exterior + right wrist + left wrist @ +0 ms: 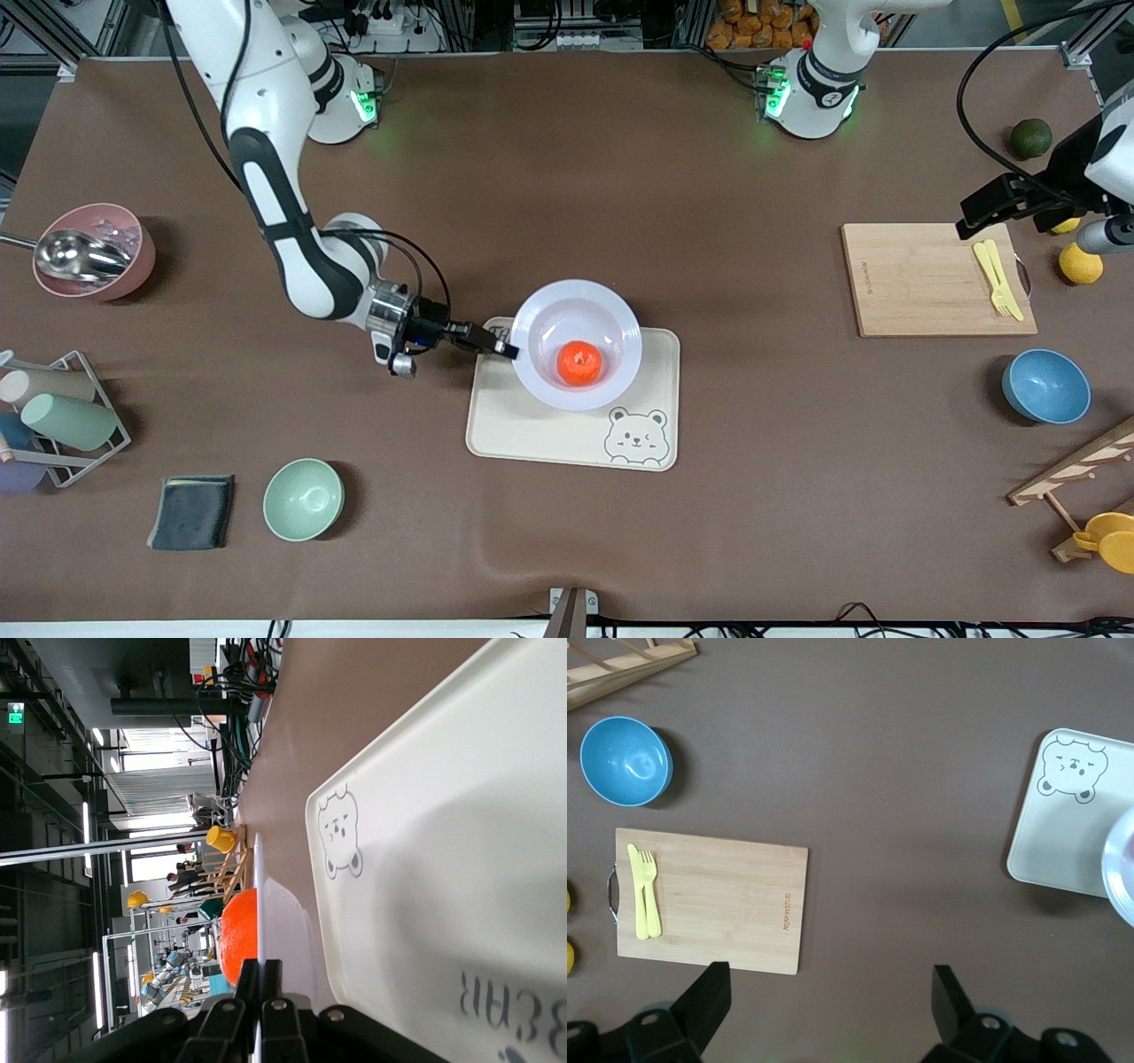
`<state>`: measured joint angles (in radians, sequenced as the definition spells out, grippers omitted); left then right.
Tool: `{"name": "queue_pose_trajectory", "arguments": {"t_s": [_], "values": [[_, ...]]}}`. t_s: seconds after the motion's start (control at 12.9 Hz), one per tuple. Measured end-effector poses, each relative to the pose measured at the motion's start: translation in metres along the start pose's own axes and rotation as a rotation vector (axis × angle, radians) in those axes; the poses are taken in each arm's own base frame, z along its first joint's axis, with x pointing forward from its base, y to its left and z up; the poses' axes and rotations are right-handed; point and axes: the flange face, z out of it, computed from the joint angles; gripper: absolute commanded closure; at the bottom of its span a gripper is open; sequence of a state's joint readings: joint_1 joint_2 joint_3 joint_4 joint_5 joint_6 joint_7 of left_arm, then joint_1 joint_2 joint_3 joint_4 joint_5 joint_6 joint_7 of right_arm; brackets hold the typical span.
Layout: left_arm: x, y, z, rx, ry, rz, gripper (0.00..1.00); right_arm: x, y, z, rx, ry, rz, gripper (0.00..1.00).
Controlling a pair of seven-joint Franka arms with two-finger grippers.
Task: Place orange and plate with both arms
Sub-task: 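Move the plate with the orange onto the bear tray, right gripper, then lower the plate onto the tray and open the right gripper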
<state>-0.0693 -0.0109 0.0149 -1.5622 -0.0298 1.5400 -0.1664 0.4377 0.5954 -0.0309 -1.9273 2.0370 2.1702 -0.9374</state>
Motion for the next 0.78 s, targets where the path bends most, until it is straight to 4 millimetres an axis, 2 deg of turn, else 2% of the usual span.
{"name": "queue_pose_trajectory", "arguments": {"t_s": [0.31, 0.78], "values": [[0.0, 0.002, 0.002, 0.0, -0.004, 0.004, 0.0, 0.021, 0.025, 0.026, -0.007, 0.003, -0.007, 1.0], [0.0, 0.003, 0.007, 0.002, -0.015, 0.006, 0.0, 0.02, 0.056, 0.043, -0.033, -0.011, -0.047, 1.0]]}}
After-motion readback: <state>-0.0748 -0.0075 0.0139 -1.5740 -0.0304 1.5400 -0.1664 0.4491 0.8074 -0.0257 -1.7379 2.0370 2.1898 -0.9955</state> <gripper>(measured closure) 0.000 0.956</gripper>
